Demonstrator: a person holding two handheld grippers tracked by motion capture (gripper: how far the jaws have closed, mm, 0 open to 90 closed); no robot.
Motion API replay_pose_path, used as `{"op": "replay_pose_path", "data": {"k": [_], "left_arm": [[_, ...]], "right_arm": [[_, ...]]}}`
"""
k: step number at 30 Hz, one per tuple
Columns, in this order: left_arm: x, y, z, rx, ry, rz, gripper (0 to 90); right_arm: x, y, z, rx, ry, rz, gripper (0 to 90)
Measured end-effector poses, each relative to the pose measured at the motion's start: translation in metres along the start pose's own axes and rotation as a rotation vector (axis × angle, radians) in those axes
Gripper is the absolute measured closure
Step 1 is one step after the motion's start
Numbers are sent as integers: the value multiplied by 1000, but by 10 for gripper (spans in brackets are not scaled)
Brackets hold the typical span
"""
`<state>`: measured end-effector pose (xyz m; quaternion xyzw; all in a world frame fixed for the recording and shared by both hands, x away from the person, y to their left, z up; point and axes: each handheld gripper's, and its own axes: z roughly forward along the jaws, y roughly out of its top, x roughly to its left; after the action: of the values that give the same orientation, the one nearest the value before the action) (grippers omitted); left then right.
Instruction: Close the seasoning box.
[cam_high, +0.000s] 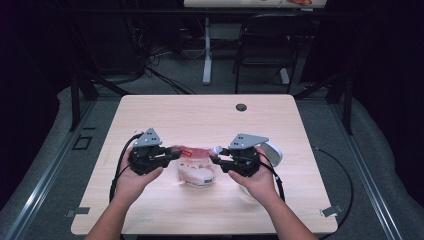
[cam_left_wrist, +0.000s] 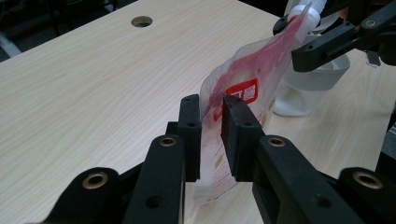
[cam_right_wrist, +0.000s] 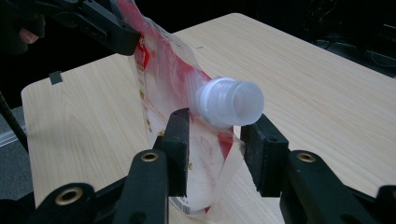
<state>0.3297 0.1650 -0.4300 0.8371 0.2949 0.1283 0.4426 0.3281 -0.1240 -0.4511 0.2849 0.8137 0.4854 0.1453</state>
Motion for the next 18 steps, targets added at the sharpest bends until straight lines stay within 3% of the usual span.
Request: {"op": "replay_pose_path", "data": {"k": [18], "left_arm": [[-17,9,7,-2,-41,31,781]], "right_arm": [[2,-7,-25,13,-19,-24,640]]}}
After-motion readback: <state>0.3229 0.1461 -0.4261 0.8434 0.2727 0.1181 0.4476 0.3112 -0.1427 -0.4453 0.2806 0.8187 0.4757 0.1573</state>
